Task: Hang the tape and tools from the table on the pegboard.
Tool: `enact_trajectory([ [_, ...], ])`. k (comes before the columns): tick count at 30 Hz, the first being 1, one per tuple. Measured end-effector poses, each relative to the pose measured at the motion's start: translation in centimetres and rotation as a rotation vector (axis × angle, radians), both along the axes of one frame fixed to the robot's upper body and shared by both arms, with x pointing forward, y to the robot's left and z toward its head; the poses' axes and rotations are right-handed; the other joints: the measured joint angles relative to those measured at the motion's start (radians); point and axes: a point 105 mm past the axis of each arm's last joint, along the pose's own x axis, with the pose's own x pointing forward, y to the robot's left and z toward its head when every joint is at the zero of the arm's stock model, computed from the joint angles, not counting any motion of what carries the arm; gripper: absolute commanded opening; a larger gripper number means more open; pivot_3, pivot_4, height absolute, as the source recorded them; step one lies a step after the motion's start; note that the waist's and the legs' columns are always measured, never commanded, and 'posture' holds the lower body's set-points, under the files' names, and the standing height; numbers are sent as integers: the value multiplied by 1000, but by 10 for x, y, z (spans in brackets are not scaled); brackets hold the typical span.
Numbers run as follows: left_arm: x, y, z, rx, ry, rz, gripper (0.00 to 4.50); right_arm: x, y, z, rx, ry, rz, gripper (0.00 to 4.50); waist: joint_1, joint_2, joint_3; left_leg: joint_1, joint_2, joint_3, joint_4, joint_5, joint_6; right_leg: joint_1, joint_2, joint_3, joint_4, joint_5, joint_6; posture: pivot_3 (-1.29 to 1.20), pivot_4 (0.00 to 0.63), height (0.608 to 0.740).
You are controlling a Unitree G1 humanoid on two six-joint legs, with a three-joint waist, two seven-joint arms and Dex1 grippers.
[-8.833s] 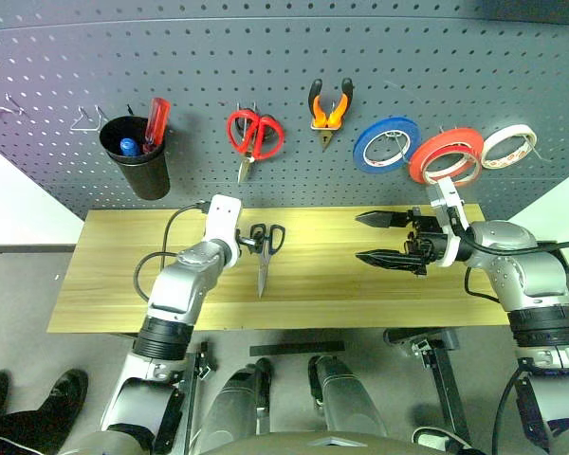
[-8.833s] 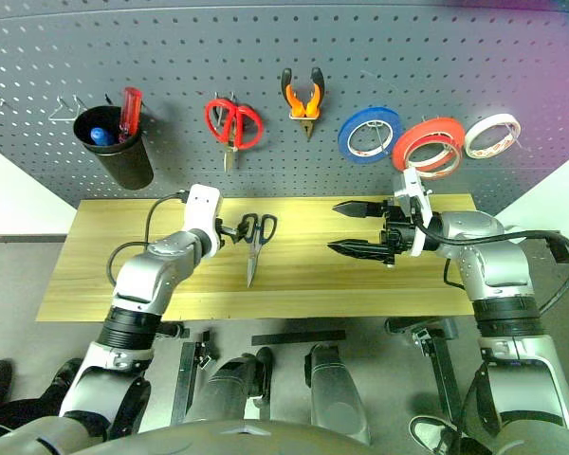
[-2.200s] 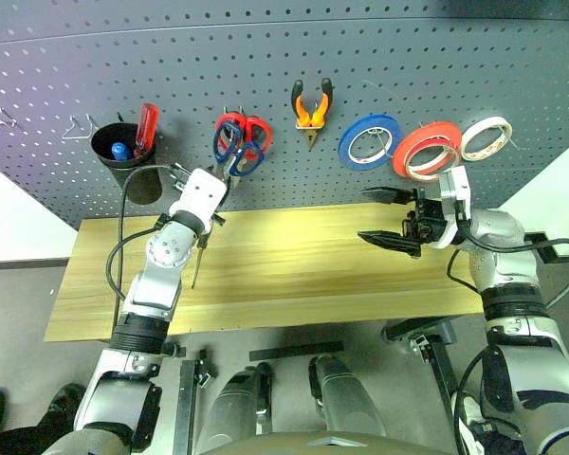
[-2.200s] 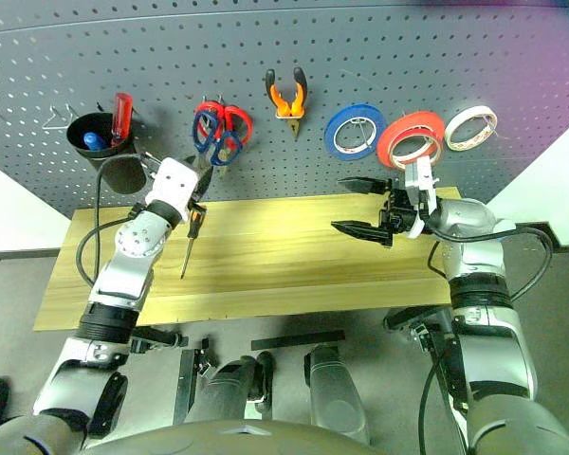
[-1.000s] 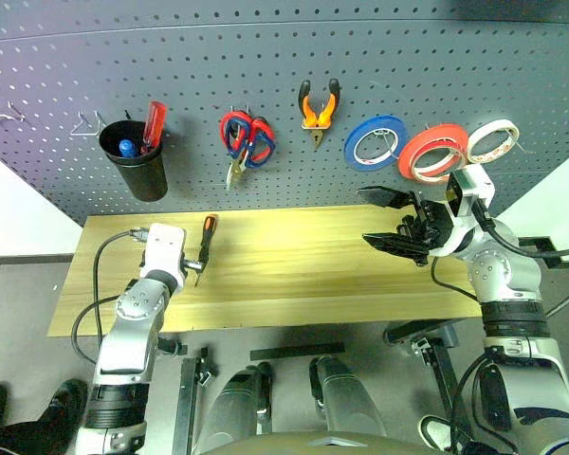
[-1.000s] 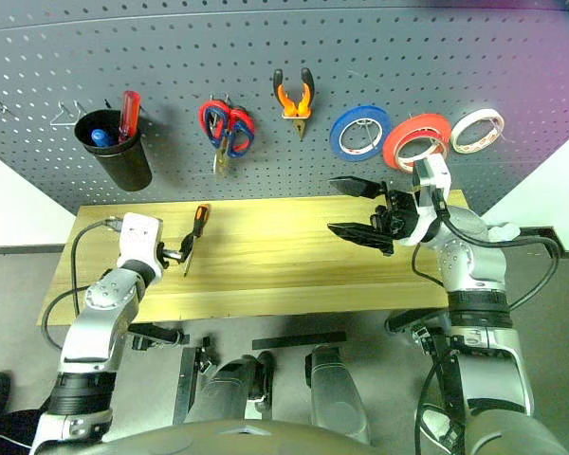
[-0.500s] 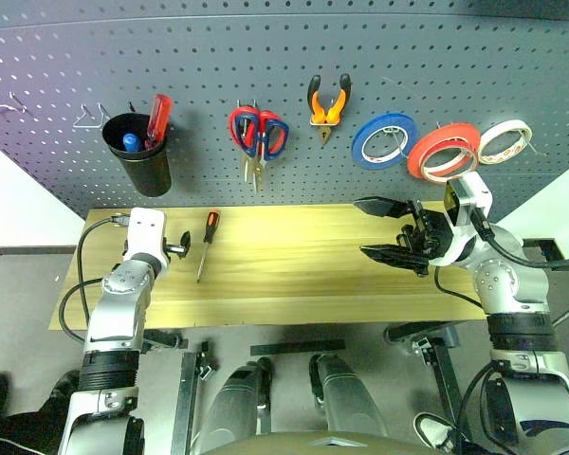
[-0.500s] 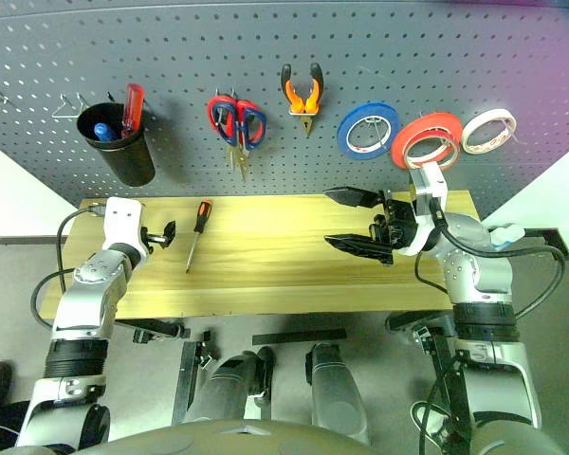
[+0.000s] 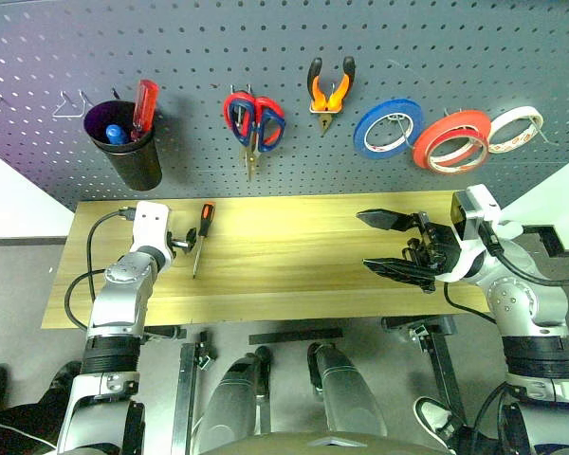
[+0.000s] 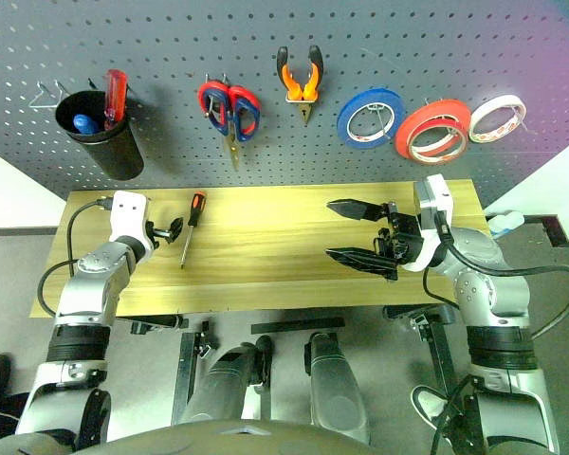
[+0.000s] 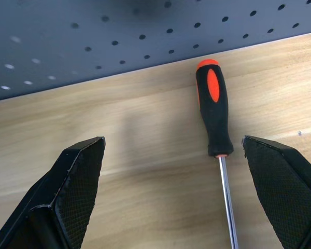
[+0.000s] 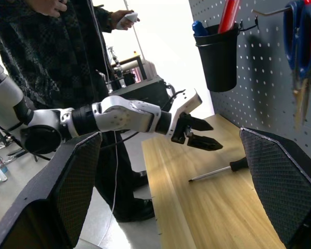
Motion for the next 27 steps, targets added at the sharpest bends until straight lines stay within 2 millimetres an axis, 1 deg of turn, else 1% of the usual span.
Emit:
enact_trajectory([
  [5,10,2,-8,14,27,-10,4444,-4,-3,0,-12,12,-14,4500,-5,-2,11,-11,0,0,1,0,1,-10,0,0,0,0,1,-315,416,740],
  [9,19,-5,-6,-4,35,-46,4444,-7,-1,0,-17,12,-17,4500,-9,-2,23,-12,0,0,1,0,1,-11,0,0,0,1,1,-323,421,740],
  [12,26,-5,-6,-5,36,-50,4444,-7,-1,1,-14,14,-21,4500,-16,-3,27,-12,0,0,1,0,1,-11,0,-1,-1,1,1,-324,423,740],
  [19,34,-17,-7,8,32,-97,4444,-7,-1,3,-16,11,-30,4500,-28,-4,32,-12,0,1,1,0,2,-11,0,-1,-2,1,2,-333,423,740],
  [22,35,-18,-14,-5,58,-95,3909,-6,-2,3,-16,10,-35,4500,-27,-4,36,-12,0,1,1,0,2,-11,0,-1,-2,1,2,-335,425,740],
  [27,36,-16,-17,-5,69,-75,2186,-6,-3,4,-21,7,-44,4500,-27,-5,44,-13,0,1,1,0,2,-11,0,-1,-3,1,2,-334,423,740],
])
